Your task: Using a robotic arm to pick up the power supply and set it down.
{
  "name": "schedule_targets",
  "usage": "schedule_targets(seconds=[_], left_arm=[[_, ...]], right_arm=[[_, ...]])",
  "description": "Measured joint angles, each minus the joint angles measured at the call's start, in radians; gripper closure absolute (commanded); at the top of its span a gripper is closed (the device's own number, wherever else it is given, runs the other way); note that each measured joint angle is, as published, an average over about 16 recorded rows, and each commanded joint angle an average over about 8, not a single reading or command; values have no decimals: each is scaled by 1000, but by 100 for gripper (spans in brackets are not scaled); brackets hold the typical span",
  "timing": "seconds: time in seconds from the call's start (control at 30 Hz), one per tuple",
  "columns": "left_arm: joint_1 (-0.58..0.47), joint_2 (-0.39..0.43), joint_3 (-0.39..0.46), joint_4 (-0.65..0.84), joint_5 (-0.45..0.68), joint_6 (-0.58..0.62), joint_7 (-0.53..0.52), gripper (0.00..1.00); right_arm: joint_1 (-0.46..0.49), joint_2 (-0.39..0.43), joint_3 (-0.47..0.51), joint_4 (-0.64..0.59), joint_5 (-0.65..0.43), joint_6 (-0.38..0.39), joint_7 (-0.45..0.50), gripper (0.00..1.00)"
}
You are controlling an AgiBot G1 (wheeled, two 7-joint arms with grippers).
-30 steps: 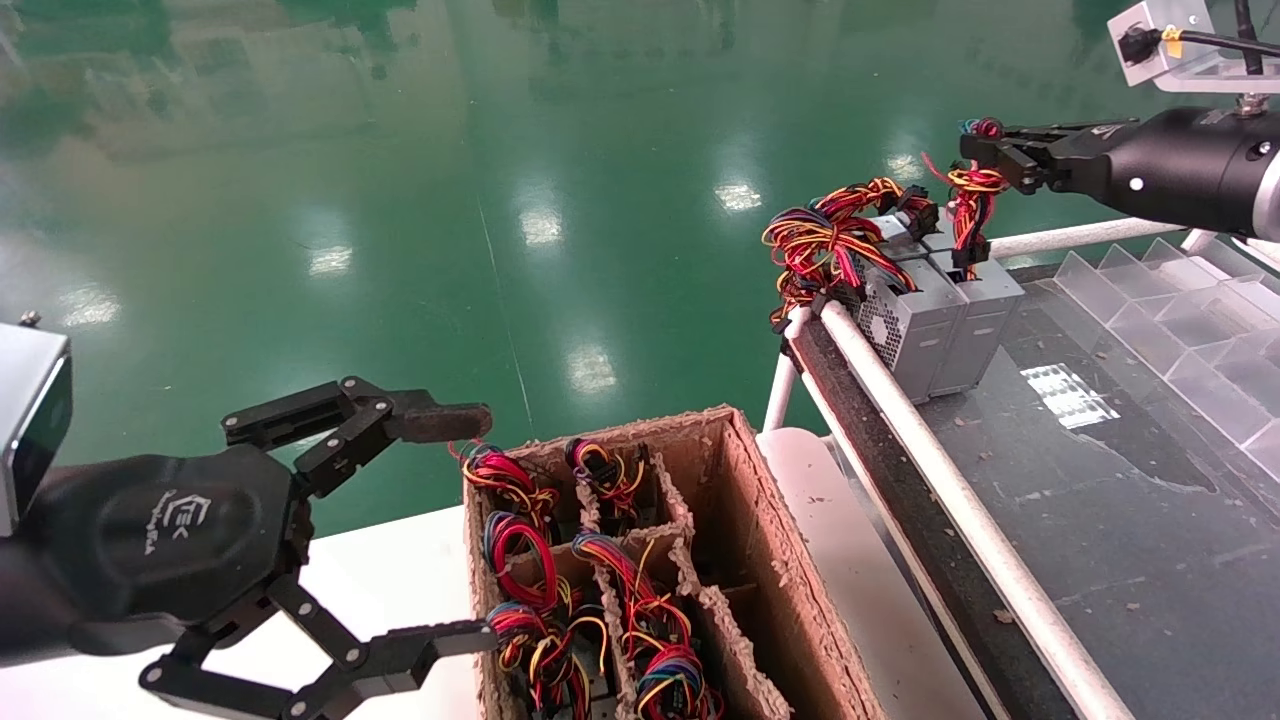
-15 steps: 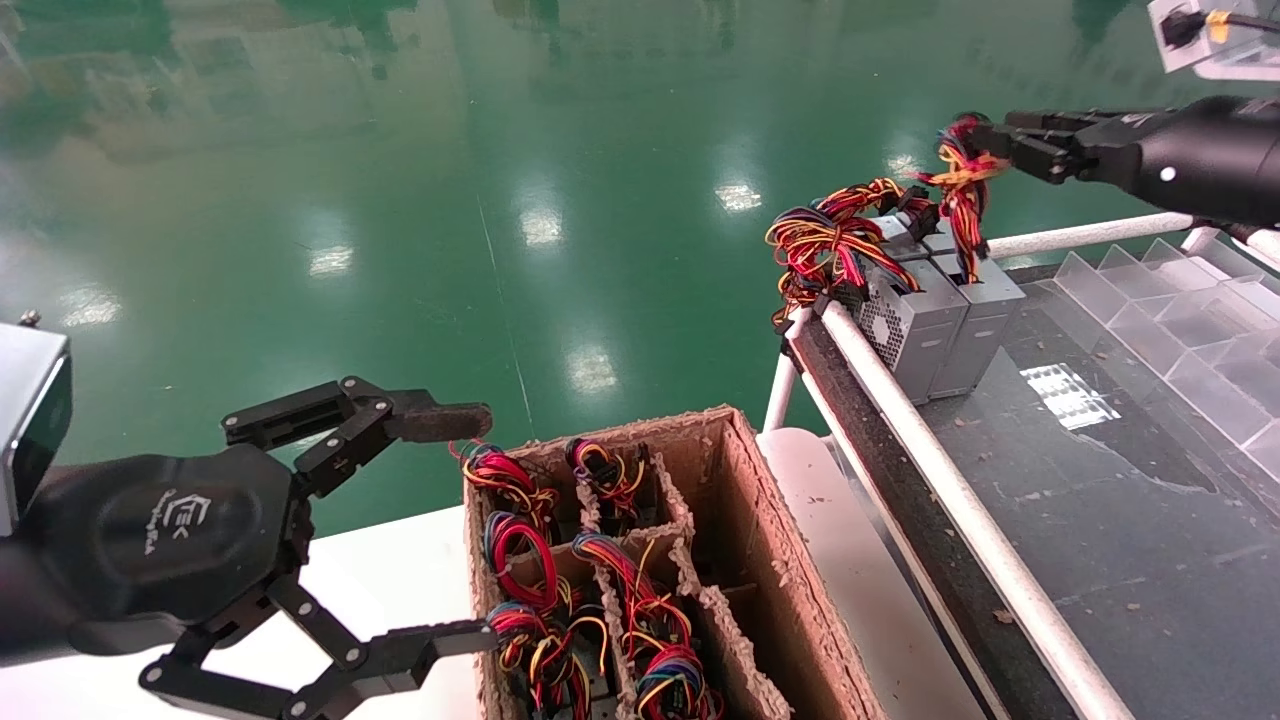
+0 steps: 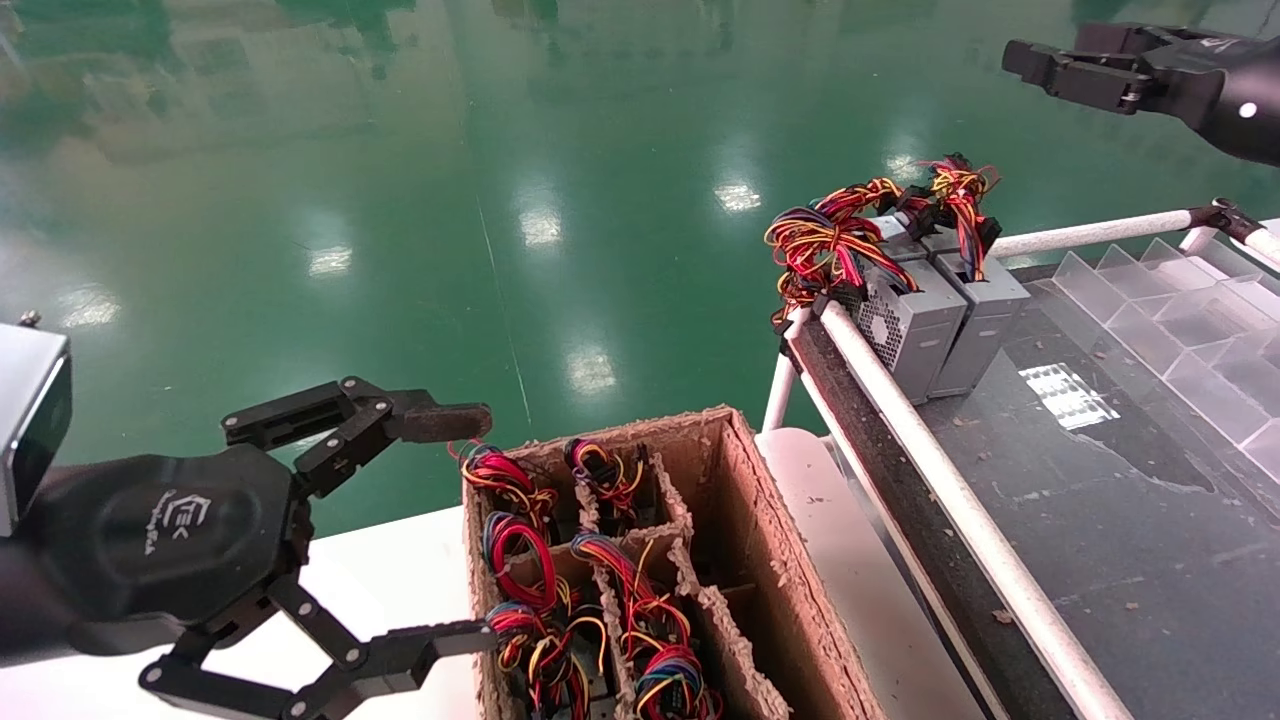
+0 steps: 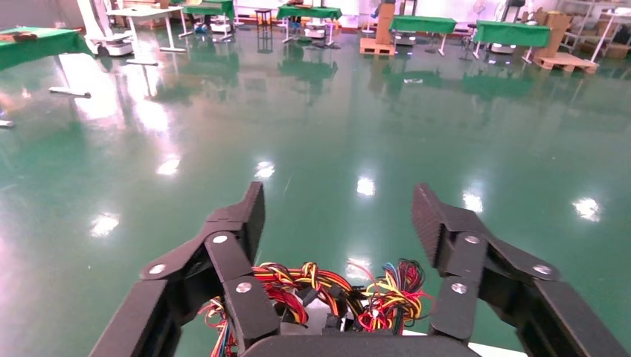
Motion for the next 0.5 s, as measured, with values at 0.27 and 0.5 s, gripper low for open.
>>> schedule_targets(seconds=[0.27, 0.5], left_arm=[[0, 0, 0, 0, 0, 0, 0, 0], [0, 0, 0, 0, 0, 0, 0, 0]], right_arm=[[-90, 38, 32, 130, 55, -46, 14, 0], [-191, 75, 58, 279, 103, -94, 39, 0]])
